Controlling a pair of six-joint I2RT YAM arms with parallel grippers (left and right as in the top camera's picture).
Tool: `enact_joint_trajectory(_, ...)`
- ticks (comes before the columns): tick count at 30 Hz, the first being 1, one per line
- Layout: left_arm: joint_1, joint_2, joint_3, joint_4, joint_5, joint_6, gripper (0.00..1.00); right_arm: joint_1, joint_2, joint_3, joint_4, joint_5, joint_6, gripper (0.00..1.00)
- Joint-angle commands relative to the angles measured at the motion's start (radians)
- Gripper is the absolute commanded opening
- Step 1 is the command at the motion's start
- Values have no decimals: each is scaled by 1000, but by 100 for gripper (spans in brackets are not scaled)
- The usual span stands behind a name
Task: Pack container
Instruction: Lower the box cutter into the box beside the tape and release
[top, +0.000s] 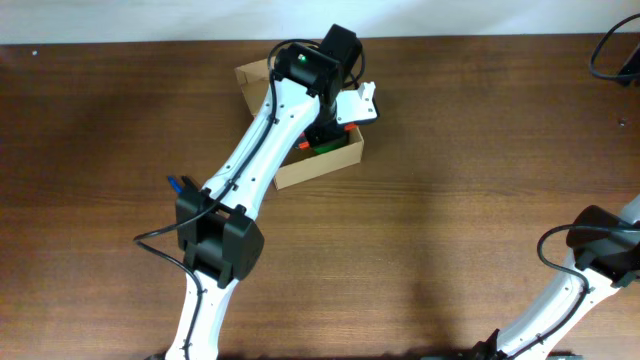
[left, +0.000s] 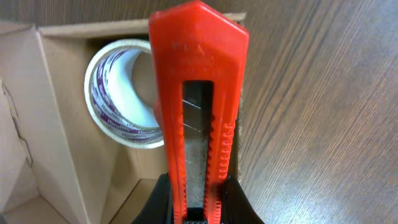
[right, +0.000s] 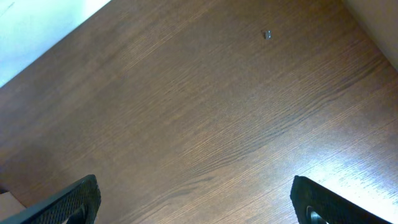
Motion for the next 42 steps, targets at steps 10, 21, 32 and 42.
enact_joint_trajectory(10, 38, 67, -6, -46, -3, -50, 2, 5, -10, 4, -6, -5, 8, 99)
enact_joint_trajectory(21, 38, 74, -6, -66, 41, -50, 1, 5, -10, 4, -6, -5, 8, 99)
enact_joint_trajectory(32, 38, 142, -6, -106, 42, -50, 1, 5, -10, 4, -6, -5, 8, 99)
enact_joint_trajectory(42, 38, 142, -6, -92, 42, -50, 2, 5, -10, 4, -6, -5, 8, 99)
